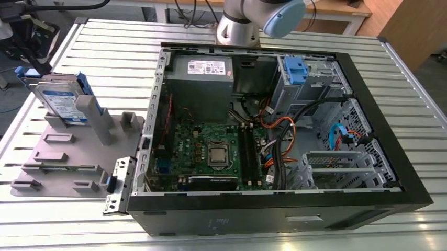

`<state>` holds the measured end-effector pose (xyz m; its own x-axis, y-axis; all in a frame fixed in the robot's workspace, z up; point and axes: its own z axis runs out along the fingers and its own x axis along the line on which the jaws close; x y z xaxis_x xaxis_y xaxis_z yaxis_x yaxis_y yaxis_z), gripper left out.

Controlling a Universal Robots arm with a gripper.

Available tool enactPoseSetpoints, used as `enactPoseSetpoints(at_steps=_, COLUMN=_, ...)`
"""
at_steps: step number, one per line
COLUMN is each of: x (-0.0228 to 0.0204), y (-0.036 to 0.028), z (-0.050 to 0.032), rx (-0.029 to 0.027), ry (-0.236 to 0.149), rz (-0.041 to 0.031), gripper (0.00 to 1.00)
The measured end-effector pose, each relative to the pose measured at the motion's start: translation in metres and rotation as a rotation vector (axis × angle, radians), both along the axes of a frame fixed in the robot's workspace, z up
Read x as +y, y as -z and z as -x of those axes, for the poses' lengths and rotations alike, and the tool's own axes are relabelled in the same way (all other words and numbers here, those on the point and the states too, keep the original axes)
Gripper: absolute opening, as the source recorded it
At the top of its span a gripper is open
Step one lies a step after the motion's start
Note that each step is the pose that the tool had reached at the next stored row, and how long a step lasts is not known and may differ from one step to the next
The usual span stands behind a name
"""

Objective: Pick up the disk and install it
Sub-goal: 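Reach for the disk, then pick up the disk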

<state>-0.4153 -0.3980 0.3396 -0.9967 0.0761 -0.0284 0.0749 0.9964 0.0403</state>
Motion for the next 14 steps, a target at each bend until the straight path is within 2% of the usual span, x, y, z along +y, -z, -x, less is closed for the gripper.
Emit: enactPoseSetpoints(at_steps=14, x=0.0001, y=0.0013, z=0.0002, rx=0.0001, ry=0.0, rz=0.0001, gripper=0.11)
